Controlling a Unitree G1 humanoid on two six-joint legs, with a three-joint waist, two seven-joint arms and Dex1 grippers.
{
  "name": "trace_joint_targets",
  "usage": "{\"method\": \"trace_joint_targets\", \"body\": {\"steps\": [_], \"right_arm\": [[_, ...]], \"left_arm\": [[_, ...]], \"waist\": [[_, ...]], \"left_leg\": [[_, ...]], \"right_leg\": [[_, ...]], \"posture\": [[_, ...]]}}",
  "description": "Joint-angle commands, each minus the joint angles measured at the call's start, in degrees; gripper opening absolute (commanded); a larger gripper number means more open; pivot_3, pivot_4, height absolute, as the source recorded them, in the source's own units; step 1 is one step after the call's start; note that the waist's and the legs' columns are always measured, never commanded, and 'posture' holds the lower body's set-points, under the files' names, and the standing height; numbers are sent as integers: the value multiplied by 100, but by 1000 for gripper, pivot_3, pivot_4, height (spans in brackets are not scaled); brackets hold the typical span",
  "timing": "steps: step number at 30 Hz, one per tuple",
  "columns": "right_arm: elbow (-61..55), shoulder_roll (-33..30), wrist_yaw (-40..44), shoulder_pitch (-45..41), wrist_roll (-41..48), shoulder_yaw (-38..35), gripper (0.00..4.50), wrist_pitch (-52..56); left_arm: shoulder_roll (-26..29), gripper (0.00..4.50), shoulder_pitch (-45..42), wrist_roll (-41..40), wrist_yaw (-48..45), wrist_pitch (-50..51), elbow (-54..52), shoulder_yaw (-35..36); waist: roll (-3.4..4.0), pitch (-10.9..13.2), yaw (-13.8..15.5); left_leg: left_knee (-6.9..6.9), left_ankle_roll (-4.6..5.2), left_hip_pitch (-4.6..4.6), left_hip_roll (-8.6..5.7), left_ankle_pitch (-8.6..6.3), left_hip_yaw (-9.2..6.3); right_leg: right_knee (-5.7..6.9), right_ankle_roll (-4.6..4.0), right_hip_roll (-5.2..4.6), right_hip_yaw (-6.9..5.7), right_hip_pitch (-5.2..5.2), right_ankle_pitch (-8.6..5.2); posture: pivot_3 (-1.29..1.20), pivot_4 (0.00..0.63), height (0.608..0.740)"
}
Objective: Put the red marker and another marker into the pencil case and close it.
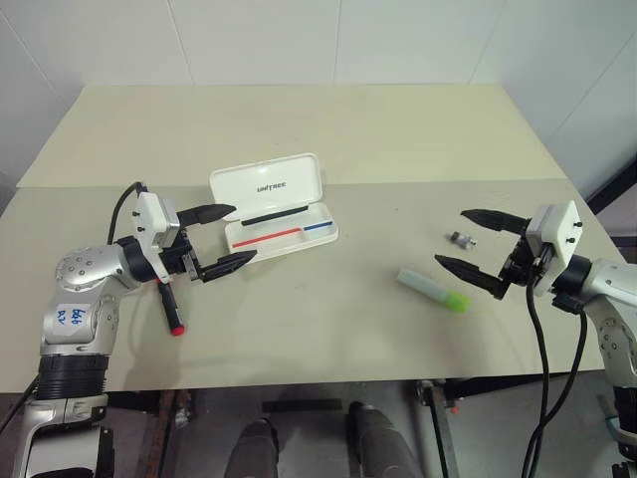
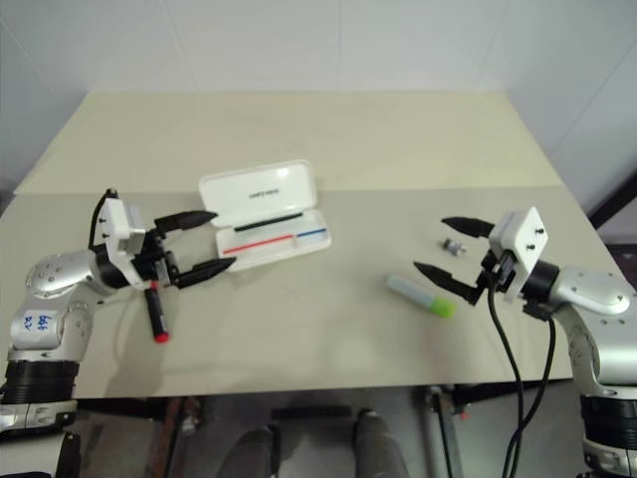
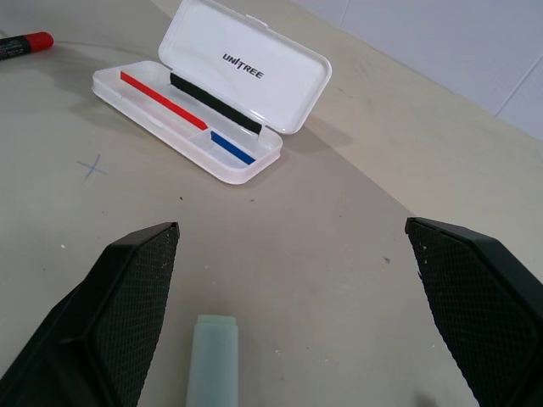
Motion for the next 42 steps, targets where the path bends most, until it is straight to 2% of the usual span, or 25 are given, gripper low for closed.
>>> {"method": "trace_joint_targets", "body": {"steps": [1, 12, 15, 20, 28, 36, 42], "right_arm": [[-67, 43, -55, -177, 40, -36, 4500, -105], [7, 365, 45, -690, -9, 468, 4500, -173], [-17, 532, 58, -821, -6, 646, 4500, -200], [-270, 963, 128, -929, -61, 1197, 4500, -258], [-711, 1326, -13, -988, -88, 1664, 4500, -140], [-789, 1654, -278, -1080, -204, 1725, 4500, -244], [-833, 1774, -395, -1062, -264, 1708, 4500, -339]], "left_arm": [[50, 4481, 61, 14, 79, -87, -188, 146], [170, 4481, 275, 117, 67, -227, -137, 163], [205, 3917, 166, 110, -2, -210, -13, 148], [340, 2250, -115, 531, -214, -370, 537, -176], [393, 2250, -647, 1081, -609, -803, 1210, -670], [358, 2250, -1190, 1505, -887, -843, 1823, -1139], [424, 2250, -1383, 1777, -1141, -1005, 2176, -1336]], "waist": [[0, 0, -3], [0, 0, -4], [0, 0, -2], [0, 0, -4], [0, 0, 28], [0, 0, -5], [0, 0, 7]], "left_leg": [[0, 0, 0, 0, 0, 0], [0, 0, 1, 0, 0, 0], [0, 0, 1, 0, 0, 0], [-1, 0, 3, 0, 0, -1], [-1, 0, -2, 0, 0, -3], [-1, 0, 1, 0, 0, -3], [-6, 0, -2, 0, 0, -4]], "right_leg": [[0, 0, 0, 0, 0, 0], [4, 0, 0, 0, 0, 0], [4, 0, 0, 0, 0, 0], [9, 8, 1, -1, -1, 4], [14, 15, 1, -3, -3, 8], [24, 17, 1, -3, -5, 9], [36, 65, 2, -5, -17, 30]], "posture": [[0, 150, 740], [0, 150, 740], [0, 150, 740], [0, 150, 740], [0, 150, 740], [0, 150, 740], [0, 150, 740]]}}
